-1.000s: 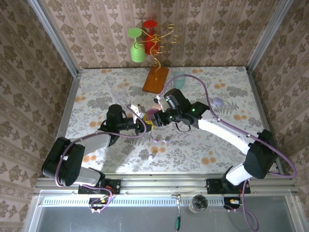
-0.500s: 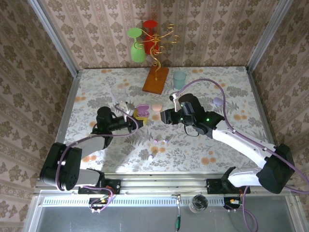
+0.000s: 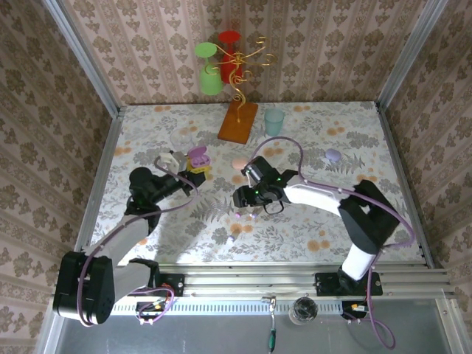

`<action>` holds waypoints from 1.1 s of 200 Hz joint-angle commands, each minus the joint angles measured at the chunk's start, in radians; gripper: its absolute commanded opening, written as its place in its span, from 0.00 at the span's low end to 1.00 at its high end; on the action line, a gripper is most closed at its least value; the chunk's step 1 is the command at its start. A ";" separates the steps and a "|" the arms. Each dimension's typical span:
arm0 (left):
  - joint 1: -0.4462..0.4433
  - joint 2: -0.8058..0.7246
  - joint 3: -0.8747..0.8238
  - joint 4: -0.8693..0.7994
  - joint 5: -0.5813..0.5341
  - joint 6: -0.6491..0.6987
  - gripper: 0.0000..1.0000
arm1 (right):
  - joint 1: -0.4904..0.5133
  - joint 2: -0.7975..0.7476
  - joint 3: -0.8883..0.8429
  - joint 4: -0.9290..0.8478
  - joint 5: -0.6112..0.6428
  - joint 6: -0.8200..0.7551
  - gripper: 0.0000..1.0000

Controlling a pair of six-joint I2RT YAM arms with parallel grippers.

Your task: Insert the wireless bluetooth earbuds into the charging case

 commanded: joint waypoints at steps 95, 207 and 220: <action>-0.002 -0.050 -0.016 -0.030 -0.060 -0.034 0.33 | 0.002 0.284 0.229 -0.079 -0.200 -0.075 0.53; -0.021 -0.032 -0.015 -0.027 -0.041 -0.013 0.33 | -0.007 0.173 0.078 -0.071 -0.222 -0.074 0.49; -0.020 -0.030 -0.012 -0.034 -0.041 -0.008 0.33 | -0.004 0.163 0.066 -0.065 -0.228 -0.067 0.48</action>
